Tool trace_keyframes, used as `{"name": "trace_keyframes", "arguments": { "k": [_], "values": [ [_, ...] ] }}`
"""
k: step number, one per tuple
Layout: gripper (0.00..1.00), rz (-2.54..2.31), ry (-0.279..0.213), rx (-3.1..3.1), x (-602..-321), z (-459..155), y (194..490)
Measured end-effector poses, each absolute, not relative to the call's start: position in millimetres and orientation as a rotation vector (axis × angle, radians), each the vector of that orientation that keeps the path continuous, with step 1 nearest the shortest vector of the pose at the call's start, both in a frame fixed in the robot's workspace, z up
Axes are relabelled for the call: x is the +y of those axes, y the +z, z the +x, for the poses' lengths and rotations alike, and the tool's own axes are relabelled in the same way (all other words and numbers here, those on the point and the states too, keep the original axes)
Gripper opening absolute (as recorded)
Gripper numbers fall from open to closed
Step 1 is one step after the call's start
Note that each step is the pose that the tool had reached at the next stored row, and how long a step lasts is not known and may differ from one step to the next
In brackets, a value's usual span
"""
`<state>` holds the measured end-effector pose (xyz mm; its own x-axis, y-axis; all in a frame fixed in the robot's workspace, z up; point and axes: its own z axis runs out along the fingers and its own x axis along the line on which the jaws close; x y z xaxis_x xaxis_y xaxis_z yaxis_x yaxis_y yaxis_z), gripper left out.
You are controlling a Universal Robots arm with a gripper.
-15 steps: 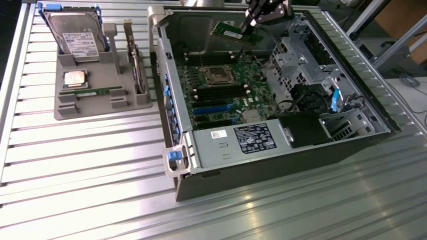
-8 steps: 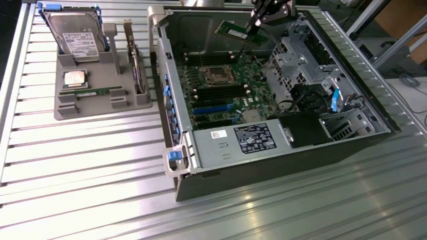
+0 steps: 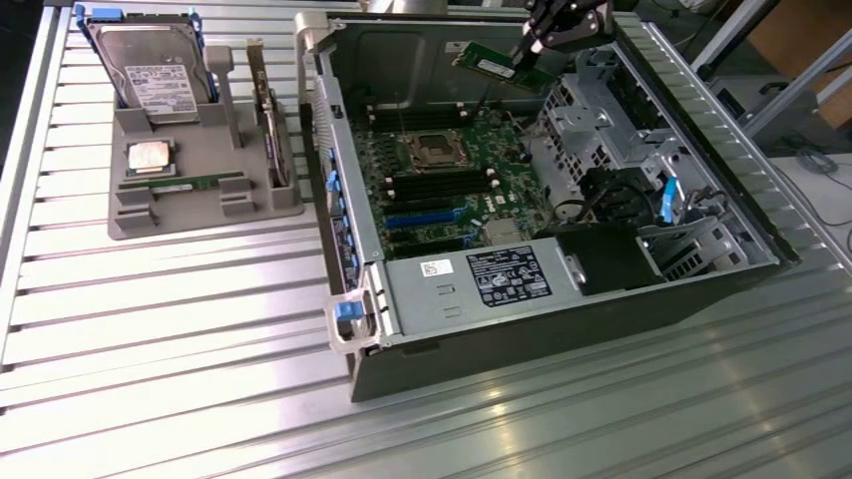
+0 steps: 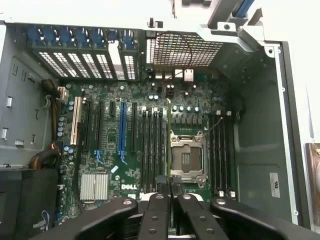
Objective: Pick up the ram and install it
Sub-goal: 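Pick up the ram and move it above insertion slot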
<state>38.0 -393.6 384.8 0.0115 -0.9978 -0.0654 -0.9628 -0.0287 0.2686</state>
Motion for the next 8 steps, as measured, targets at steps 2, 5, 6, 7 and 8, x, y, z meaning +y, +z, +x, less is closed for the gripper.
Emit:
{"name": "trace_keyframes", "arguments": {
  "k": [2,5,6,7,8],
  "values": [
    [0.13,2.121,-0.359,-2.080,-394,48,384],
    [0.13,2.119,-0.362,-2.078,-394,58,384],
    [0.13,2.118,-0.363,-2.078,-394,61,384],
    [0.13,2.117,-0.364,-2.077,-394,64,384],
    [0.13,2.116,-0.365,-2.077,-394,67,384]
  ]
}}
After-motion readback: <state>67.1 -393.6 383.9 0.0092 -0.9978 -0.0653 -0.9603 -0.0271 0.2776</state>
